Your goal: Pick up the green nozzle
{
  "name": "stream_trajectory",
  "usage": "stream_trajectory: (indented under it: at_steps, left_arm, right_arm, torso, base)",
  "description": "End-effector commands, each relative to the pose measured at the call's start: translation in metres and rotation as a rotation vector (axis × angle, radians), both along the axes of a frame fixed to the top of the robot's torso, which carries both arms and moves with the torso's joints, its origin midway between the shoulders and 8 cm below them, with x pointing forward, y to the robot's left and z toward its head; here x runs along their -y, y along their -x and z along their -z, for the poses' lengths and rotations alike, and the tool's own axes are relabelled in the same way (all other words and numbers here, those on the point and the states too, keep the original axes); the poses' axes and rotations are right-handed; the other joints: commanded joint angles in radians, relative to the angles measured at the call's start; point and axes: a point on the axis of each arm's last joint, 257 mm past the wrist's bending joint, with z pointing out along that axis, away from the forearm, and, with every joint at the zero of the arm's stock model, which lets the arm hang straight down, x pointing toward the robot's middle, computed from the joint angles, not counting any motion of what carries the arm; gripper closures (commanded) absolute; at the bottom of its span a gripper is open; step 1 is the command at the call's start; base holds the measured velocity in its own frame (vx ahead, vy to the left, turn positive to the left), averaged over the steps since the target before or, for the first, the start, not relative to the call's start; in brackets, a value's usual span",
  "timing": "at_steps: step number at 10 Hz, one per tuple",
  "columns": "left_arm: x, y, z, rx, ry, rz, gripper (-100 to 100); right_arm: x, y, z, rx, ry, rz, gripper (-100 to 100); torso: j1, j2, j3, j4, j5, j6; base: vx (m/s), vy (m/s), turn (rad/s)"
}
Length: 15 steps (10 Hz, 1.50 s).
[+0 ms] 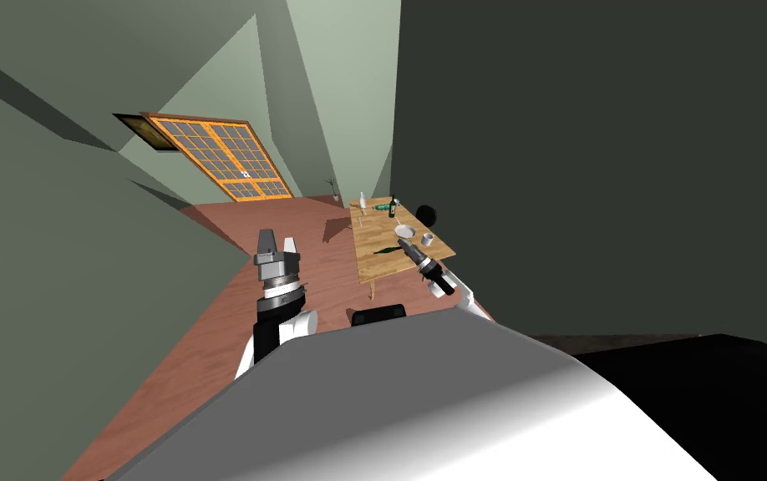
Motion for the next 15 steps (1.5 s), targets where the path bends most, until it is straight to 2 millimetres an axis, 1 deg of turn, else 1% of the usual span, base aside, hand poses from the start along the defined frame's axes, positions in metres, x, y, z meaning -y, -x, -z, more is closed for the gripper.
stream_trajectory:
  at_steps: [1, 2, 3, 4, 5, 6, 7, 8, 9, 10, 11, 12, 13, 14, 15]
  left_arm:
    - [0.000, 0.000, 0.000, 0.000, 0.000, 0.000, 0]
    - [0.000, 0.000, 0.000, 0.000, 0.000, 0.000, 0]
    - [0.000, 0.000, 0.000, 0.000, 0.000, 0.000, 0]
    - [0.000, 0.000, 0.000, 0.000, 0.000, 0.000, 0]
    - [0.000, 0.000, 0.000, 0.000, 0.000, 0.000, 0]
    - [0.000, 0.000, 0.000, 0.000, 0.000, 0.000, 0]
    - [0.000, 0.000, 0.000, 0.000, 0.000, 0.000, 0]
    - [0.000, 0.000, 0.000, 0.000, 0.000, 0.000, 0]
    - [0.000, 0.000, 0.000, 0.000, 0.000, 0.000, 0]
    - [0.000, 0.000, 0.000, 0.000, 0.000, 0.000, 0]
    - [0.000, 0.000, 0.000, 0.000, 0.000, 0.000, 0]
    - [0.000, 0.000, 0.000, 0.000, 0.000, 0.000, 0]
    - [0.000, 0.000, 0.000, 0.000, 0.000, 0.000, 0]
    - [0.000, 0.000, 0.000, 0.000, 0.000, 0.000, 0]
    - [0.000, 0.000, 0.000, 0.000, 0.000, 0.000, 0]
  right_arm:
    - [0.001, -0.002, 0.013, -0.003, 0.064, -0.001, -100]
    - [0.001, -0.008, 0.027, 0.002, 0.162, -0.009, -100]
    - [0.003, -0.009, 0.033, -0.006, 0.173, -0.005, -100]
    - [0.007, -0.015, 0.050, -0.006, 0.274, -0.010, -100]
    - [0.007, -0.015, 0.053, -0.010, 0.283, -0.008, -100]
    - [0.014, -0.021, 0.071, -0.010, 0.385, -0.011, -100]
    - [0.015, -0.021, 0.074, -0.013, 0.395, -0.011, -100]
    - [0.022, -0.026, 0.088, -0.008, 0.494, -0.016, -100]
    - [0.026, -0.026, 0.095, -0.018, 0.506, -0.012, -100]
    - [0.031, -0.031, 0.103, 0.000, 0.598, -0.021, -100]
    - [0.037, -0.031, 0.113, -0.018, 0.615, -0.016, -100]
    - [0.048, -0.036, 0.125, -0.011, 0.709, -0.020, -100]
    - [0.056, -0.036, 0.136, -0.032, 0.728, -0.014, -100]
    - [0.067, -0.040, 0.146, -0.023, 0.820, -0.020, -100]
    - [0.075, -0.039, 0.156, -0.043, 0.836, -0.016, -100]
  torso:
    - [0.000, 0.000, 0.000, 0.000, 0.000, 0.000]
    - [0.001, 0.000, 0.000, 0.000, 0.000, 0.001]
    - [0.001, 0.000, 0.000, 0.000, 0.000, 0.000]
    - [0.001, -0.001, 0.000, 0.000, 0.000, 0.001]
    - [0.001, -0.001, 0.000, 0.000, 0.000, 0.000]
    - [0.001, 0.000, 0.000, 0.000, 0.000, 0.001]
    - [0.001, -0.001, 0.000, 0.000, 0.000, 0.000]
    - [0.001, 0.000, 0.000, 0.000, 0.000, 0.001]
    - [0.001, 0.000, 0.000, 0.000, 0.000, 0.000]
    - [0.001, 0.000, 0.000, 0.000, 0.000, 0.001]
    - [0.001, 0.000, 0.000, 0.000, 0.000, 0.000]
    - [0.001, -0.001, 0.000, 0.000, 0.000, 0.001]
    - [0.001, -0.001, 0.000, 0.000, 0.000, 0.000]
    - [0.001, -0.001, -0.001, 0.000, 0.000, 0.001]
    - [0.001, -0.001, 0.000, 0.000, 0.000, 0.000]
  base:
    - [-0.012, -0.024, 0.101]
    - [-0.016, -0.021, 0.170]
    - [-0.012, -0.022, 0.098]
    - [-0.013, -0.021, 0.186]
    - [-0.013, -0.023, 0.095]
    - [-0.016, -0.019, 0.193]
    - [-0.014, -0.021, 0.125]
    - [-0.017, -0.019, 0.223]
    - [-0.015, -0.023, 0.096]
    - [-0.018, -0.017, 0.193]
    - [-0.013, -0.018, 0.136]
    - [-0.013, -0.015, 0.229]
    - [-0.011, -0.015, 0.119]
    - [-0.015, -0.014, 0.227]
    - [-0.014, -0.016, 0.132]
